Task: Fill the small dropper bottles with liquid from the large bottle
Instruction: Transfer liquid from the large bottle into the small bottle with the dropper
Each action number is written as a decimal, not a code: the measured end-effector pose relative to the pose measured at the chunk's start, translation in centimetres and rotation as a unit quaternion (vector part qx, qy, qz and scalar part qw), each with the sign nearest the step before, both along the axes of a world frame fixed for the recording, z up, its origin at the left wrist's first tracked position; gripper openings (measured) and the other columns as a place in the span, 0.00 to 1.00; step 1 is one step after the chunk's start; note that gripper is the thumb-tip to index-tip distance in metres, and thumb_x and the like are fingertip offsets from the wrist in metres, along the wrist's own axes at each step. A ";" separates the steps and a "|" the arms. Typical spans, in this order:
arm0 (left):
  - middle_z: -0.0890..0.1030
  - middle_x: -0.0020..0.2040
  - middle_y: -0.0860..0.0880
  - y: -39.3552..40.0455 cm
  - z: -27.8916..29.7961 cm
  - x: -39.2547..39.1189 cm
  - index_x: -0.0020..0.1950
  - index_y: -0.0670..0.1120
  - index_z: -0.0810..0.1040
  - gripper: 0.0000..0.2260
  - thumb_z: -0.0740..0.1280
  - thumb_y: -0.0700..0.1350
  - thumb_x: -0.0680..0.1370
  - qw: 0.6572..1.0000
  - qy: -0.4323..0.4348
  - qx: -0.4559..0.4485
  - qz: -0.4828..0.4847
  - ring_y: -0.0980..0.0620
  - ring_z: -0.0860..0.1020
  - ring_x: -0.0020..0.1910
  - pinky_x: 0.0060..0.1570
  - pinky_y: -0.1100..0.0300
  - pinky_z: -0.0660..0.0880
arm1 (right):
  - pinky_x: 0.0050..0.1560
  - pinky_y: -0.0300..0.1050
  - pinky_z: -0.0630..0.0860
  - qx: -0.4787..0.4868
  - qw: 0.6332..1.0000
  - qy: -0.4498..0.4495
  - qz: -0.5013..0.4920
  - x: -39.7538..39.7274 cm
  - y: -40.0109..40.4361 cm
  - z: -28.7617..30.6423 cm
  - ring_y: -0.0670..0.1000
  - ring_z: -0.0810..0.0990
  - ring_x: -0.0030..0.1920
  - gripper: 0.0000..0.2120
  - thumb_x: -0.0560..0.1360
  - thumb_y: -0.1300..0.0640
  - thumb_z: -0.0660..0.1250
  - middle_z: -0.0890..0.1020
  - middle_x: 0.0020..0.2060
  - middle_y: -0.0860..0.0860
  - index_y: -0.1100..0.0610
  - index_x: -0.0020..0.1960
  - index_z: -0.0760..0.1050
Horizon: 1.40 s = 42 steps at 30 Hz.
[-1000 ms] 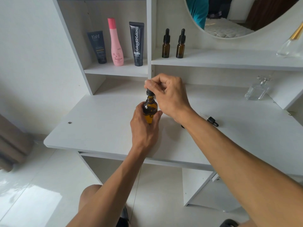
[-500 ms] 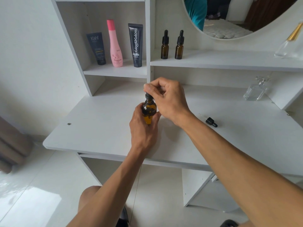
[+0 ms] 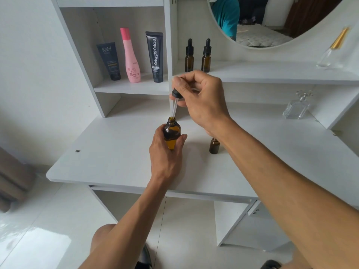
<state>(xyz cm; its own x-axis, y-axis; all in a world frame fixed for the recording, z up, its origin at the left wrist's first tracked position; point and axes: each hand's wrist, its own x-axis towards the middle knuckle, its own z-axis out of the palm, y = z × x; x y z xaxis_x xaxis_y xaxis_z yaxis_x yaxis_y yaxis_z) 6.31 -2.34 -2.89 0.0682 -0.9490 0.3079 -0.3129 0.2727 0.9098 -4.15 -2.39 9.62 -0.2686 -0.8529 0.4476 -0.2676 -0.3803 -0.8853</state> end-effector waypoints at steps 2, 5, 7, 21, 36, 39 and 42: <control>0.82 0.57 0.51 0.0 0.0 0.0 0.68 0.49 0.73 0.20 0.73 0.50 0.78 1.000 -0.003 -0.002 -0.001 0.52 0.79 0.54 0.53 0.60 0.73 | 0.46 0.51 0.85 -0.004 1.000 -0.012 -0.002 0.0 0.1 0.2 0.51 0.88 0.42 0.10 0.78 0.55 0.71 0.86 0.42 0.57 0.62 0.52 0.81; 0.82 0.57 0.52 0.0 0.0 0.0 0.68 0.49 0.73 0.20 0.73 0.50 0.79 1.000 -0.007 -0.002 -0.001 0.53 0.79 0.53 0.52 0.64 0.71 | 0.46 0.46 0.85 -0.015 0.999 -0.039 -0.001 -0.1 0.4 0.8 0.52 0.88 0.43 0.08 0.78 0.56 0.71 0.86 0.42 0.56 0.61 0.52 0.82; 0.82 0.58 0.52 0.0 -0.1 0.1 0.69 0.49 0.73 0.20 0.73 0.50 0.79 1.000 -0.009 -0.001 -0.002 0.54 0.78 0.53 0.49 0.70 0.70 | 0.44 0.42 0.84 -0.024 0.998 -0.060 0.002 -0.2 0.7 1.3 0.51 0.87 0.42 0.07 0.79 0.58 0.70 0.85 0.42 0.55 0.62 0.52 0.82; 0.81 0.59 0.51 0.0 -0.1 0.3 0.70 0.50 0.72 0.21 0.72 0.51 0.79 1.000 -0.011 0.010 -0.009 0.50 0.80 0.53 0.54 0.60 0.74 | 0.45 0.48 0.85 -0.011 0.989 -0.113 -0.094 -6.9 3.0 0.8 0.52 0.88 0.43 0.07 0.80 0.55 0.69 0.86 0.45 0.56 0.59 0.50 0.80; 0.81 0.58 0.51 0.2 0.1 0.1 0.71 0.48 0.71 0.22 0.72 0.52 0.79 1.000 -0.027 0.007 -0.001 0.48 0.80 0.53 0.54 0.59 0.73 | 0.42 0.43 0.82 0.010 0.983 -0.133 -0.122 -9.0 3.8 -1.9 0.51 0.87 0.38 0.06 0.78 0.56 0.71 0.85 0.39 0.52 0.55 0.43 0.80; 0.81 0.58 0.51 0.2 0.1 0.1 0.70 0.49 0.72 0.21 0.72 0.51 0.79 1.000 -0.024 0.005 0.000 0.50 0.79 0.52 0.52 0.61 0.72 | 0.42 0.43 0.83 0.014 0.984 -0.126 -0.124 -9.0 3.8 -2.2 0.52 0.87 0.39 0.06 0.78 0.56 0.71 0.85 0.39 0.52 0.55 0.43 0.80; 0.81 0.58 0.51 0.2 0.1 0.1 0.70 0.49 0.72 0.21 0.72 0.51 0.79 1.000 -0.023 0.002 0.002 0.51 0.79 0.53 0.53 0.60 0.73 | 0.43 0.43 0.83 0.019 0.985 -0.119 -0.127 -9.0 3.8 -2.4 0.51 0.88 0.39 0.06 0.78 0.55 0.71 0.85 0.39 0.51 0.55 0.43 0.81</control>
